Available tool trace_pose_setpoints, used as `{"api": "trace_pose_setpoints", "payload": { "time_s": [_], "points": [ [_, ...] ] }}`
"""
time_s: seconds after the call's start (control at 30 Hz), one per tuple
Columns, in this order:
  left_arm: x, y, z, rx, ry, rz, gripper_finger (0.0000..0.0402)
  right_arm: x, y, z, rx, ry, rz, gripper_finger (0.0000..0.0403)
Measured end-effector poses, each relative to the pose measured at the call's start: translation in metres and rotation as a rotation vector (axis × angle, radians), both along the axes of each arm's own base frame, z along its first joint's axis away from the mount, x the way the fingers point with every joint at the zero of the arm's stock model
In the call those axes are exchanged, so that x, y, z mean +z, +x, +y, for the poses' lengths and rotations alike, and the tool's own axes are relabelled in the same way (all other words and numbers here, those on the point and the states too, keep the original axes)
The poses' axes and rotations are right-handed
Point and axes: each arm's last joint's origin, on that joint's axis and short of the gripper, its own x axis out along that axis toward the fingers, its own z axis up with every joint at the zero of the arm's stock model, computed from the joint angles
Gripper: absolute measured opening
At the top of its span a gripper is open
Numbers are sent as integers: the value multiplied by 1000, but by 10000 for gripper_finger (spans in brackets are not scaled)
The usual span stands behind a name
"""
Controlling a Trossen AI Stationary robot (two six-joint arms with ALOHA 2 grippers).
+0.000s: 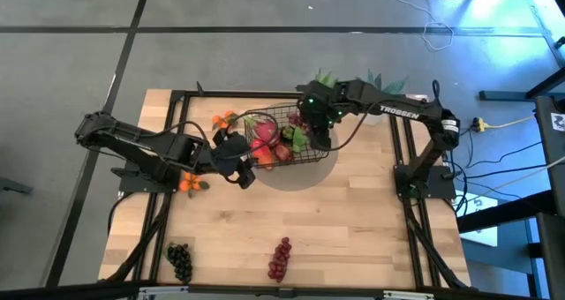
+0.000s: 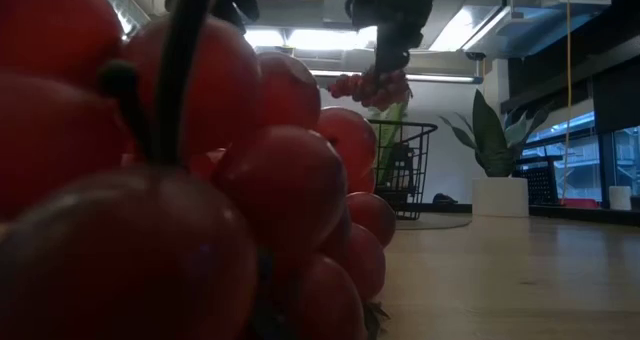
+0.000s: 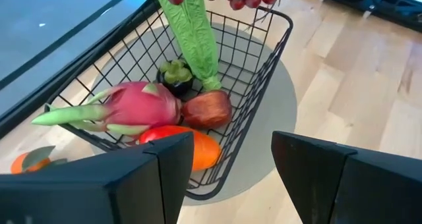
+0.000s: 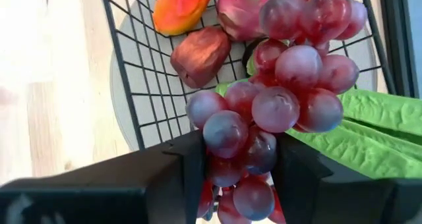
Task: Build produce basket
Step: Put the right red grapes into the wire basket
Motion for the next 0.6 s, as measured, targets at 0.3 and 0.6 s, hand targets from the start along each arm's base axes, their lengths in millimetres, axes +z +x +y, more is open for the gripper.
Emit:
{"api": "trace_pose_setpoints", "payload": {
  "time_s": [0.3, 0.6],
  "points": [
    [-2, -2, 0, 0, 7, 28, 194, -21, 11, -5, -23, 32, 70, 142],
    [-2, -2, 0, 1, 7, 30, 194, -51, 25, -9, 27, 43, 170, 142]
  ]
}}
